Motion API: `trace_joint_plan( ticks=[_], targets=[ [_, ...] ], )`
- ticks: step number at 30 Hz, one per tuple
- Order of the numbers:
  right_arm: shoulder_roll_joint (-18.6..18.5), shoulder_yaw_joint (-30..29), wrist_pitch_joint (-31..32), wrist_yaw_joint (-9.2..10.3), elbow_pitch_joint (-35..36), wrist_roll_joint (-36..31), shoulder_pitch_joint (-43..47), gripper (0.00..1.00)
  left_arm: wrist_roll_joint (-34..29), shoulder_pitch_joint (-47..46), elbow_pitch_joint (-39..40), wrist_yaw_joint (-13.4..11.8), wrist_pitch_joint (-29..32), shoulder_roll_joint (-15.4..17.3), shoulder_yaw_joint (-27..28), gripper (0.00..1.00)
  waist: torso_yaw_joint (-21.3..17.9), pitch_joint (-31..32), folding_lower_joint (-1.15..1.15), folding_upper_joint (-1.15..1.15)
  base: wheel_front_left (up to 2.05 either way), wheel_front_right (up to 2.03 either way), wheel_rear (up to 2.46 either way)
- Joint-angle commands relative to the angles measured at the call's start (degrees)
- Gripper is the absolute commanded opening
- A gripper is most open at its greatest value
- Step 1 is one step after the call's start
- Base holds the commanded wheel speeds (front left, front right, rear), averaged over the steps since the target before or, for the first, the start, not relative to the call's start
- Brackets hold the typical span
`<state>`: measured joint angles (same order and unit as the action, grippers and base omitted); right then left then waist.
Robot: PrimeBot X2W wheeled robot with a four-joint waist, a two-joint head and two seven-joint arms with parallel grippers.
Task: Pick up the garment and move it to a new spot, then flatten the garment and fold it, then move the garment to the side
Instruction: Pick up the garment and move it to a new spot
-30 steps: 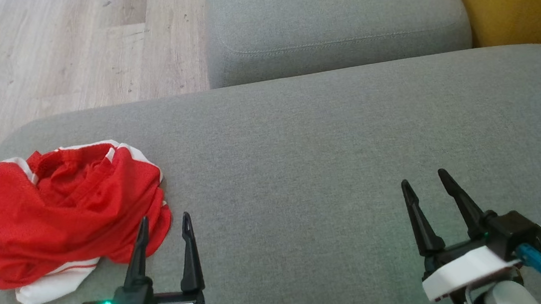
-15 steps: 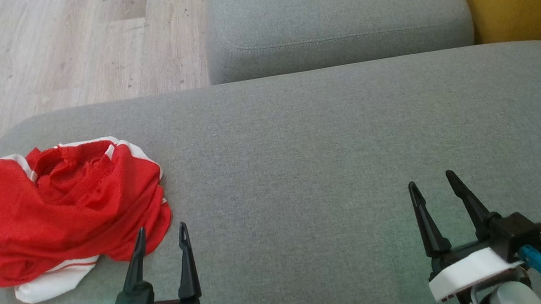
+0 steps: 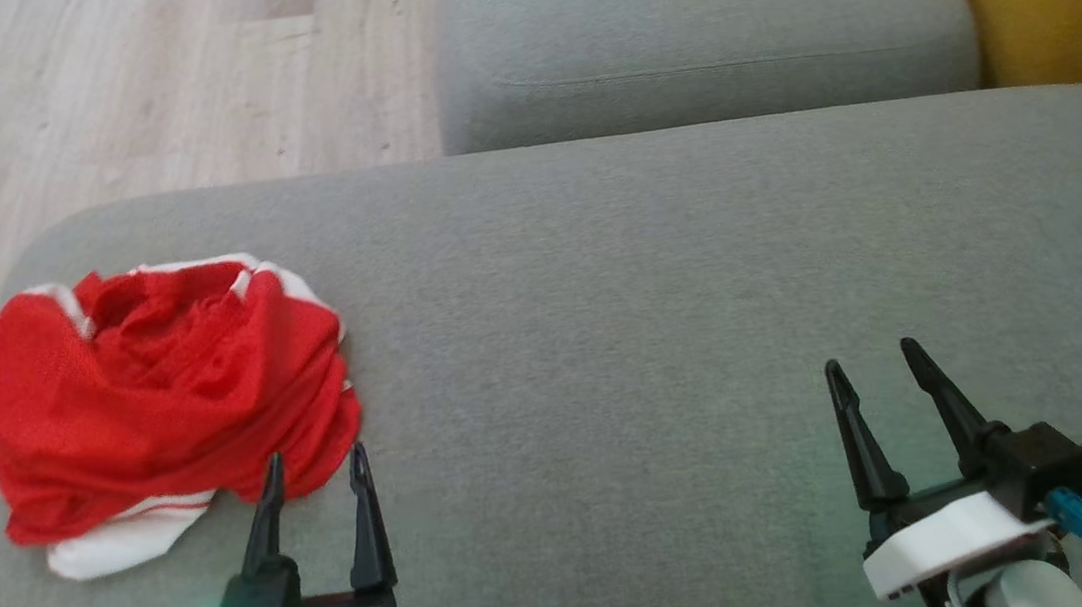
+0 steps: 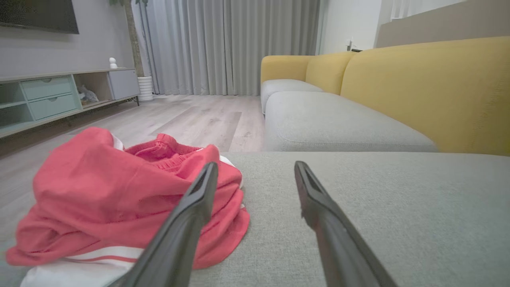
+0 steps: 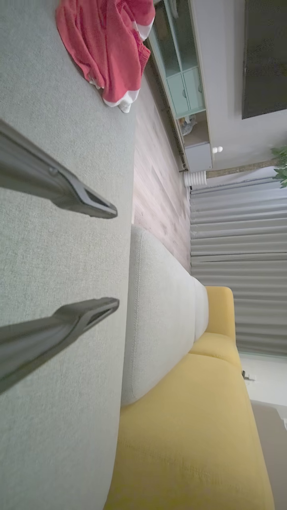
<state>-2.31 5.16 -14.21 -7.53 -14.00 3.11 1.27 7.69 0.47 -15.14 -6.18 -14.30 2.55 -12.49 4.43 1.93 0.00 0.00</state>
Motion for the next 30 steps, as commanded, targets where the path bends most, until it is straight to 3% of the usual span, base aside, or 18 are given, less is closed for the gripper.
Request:
trace_joint_plan(
  ticks=[1,7,19,25,30],
  targets=[
    [-0.56,1.39,-0.79,0.04,1.66,0.32,-2.96,1.0,0.53,-3.51,1.65,-0.69,-0.7,0.32,2.02,1.0,1.41,-0.36,0.0,0.0,0.0,0.0,0.0],
    [-0.56,1.05,-0.79,0.04,1.76,0.13,-3.62,1.0,1.05,-4.15,1.34,-1.27,-0.7,0.32,1.89,1.0,5.8,-1.34,0.0,0.0,0.0,0.0,0.0],
    [-0.56,1.01,-0.79,0.04,1.72,-0.55,-4.18,1.0,0.29,-4.29,2.96,-2.17,-0.7,0.32,2.42,1.0,18.59,-2.46,0.0,0.0,0.0,0.0,0.0],
    [-0.56,0.9,-0.79,0.04,1.94,-1.09,-4.46,1.0,-1.94,-5.16,4.36,-1.79,-0.7,0.33,3.49,1.0,21.14,-3.58,0.0,0.0,0.0,0.0,0.0],
    [-0.56,0.24,-0.79,0.04,2.35,-3.85,-5.21,1.0,-4.68,-10.79,9.08,-0.71,-0.7,1.66,5.13,1.0,20.74,-8.16,0.0,0.0,0.0,0.0,0.0]
  ],
)
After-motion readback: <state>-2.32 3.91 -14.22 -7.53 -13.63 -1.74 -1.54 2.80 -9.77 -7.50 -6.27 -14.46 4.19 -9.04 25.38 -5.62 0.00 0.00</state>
